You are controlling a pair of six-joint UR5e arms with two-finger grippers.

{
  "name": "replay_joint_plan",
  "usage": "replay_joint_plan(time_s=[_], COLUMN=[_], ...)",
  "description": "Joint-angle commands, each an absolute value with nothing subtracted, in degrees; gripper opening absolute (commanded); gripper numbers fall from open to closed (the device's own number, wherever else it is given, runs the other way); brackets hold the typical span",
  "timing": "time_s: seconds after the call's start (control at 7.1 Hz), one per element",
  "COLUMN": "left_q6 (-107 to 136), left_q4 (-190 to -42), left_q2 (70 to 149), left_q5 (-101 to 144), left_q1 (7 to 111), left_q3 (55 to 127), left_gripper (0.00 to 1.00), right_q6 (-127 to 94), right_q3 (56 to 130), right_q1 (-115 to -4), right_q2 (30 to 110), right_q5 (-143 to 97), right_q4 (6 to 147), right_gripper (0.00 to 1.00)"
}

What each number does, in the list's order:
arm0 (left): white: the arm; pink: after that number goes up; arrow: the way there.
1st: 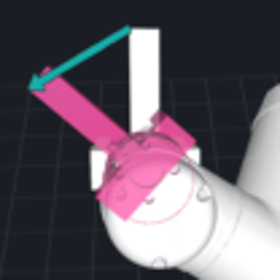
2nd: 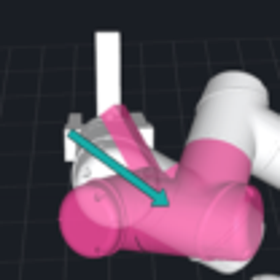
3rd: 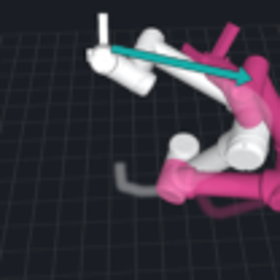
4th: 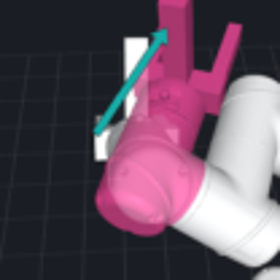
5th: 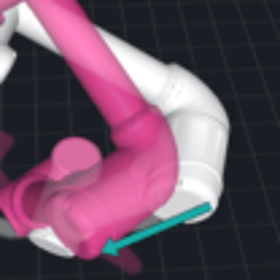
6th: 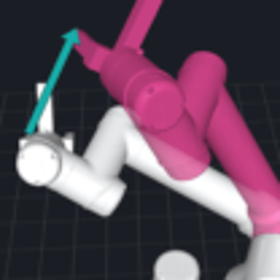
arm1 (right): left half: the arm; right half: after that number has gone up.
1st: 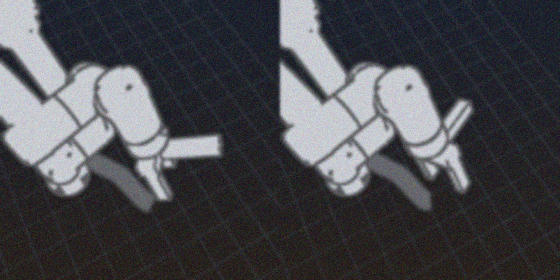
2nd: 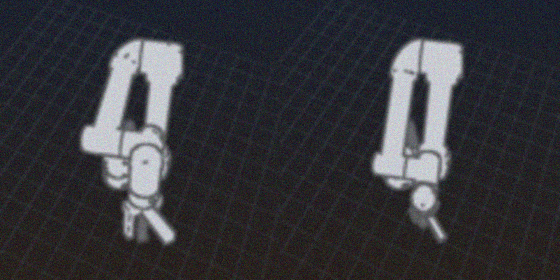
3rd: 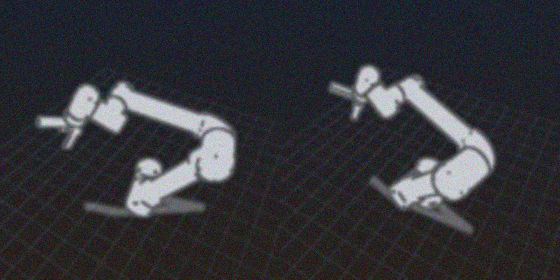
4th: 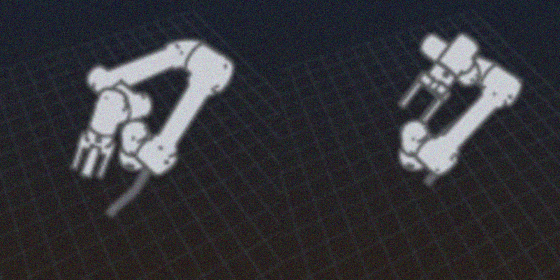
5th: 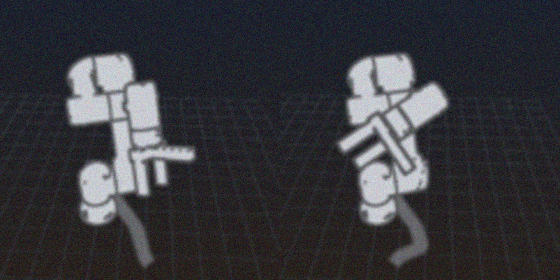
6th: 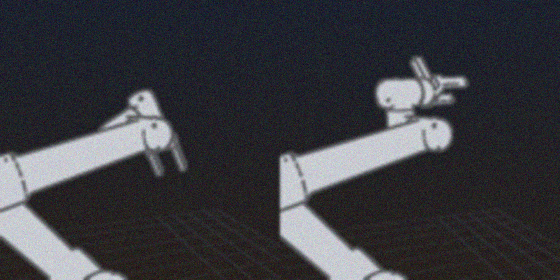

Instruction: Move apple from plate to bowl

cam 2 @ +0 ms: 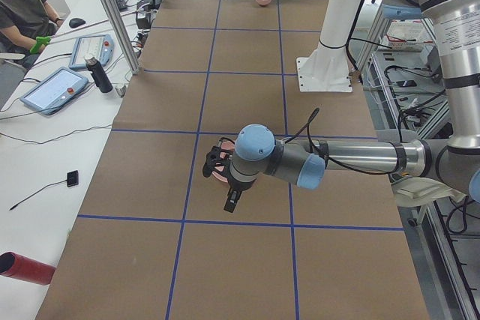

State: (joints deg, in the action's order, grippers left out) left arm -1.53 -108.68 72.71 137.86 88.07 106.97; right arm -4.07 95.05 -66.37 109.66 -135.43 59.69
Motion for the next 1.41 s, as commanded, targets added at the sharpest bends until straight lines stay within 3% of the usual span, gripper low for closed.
replay_joint_plan(time_s=[0.0,0.28,0.42,0.7,0.99,1.27], left_q6=[-1.49,-1.49,-1.49,-1.41,1.12,6.94], left_q4=[-108.72,-108.63,-108.72,-108.63,-108.02,-108.46], left_q2=[72.6,72.68,72.69,72.95,73.82,75.15], left_q5=[138.43,138.43,138.43,138.52,139.47,141.5], left_q1=[88.07,88.07,88.07,88.07,87.98,87.63], left_q3=[106.96,106.53,106.52,106.61,106.44,106.35], left_gripper=[0.98,0.98,0.98,0.98,0.98,0.98], right_q6=[-6.83,-22.34,-34.94,-50.38,-62.17,-67.04], right_q3=[99.56,104.75,105.11,105.03,103.81,98.72], right_q1=[-66.19,-60.24,-56.38,-48.81,-39.07,-36.4], right_q2=[109.17,105.14,99.46,86.02,64.1,56.45], right_q5=[-135.79,-135.79,-135.79,-134.31,-123.12,-121.73], right_q4=[59.94,60.12,61.86,67.37,88.65,90.79], right_gripper=[0.0,0.0,0.0,0.0,0.0,0.0])
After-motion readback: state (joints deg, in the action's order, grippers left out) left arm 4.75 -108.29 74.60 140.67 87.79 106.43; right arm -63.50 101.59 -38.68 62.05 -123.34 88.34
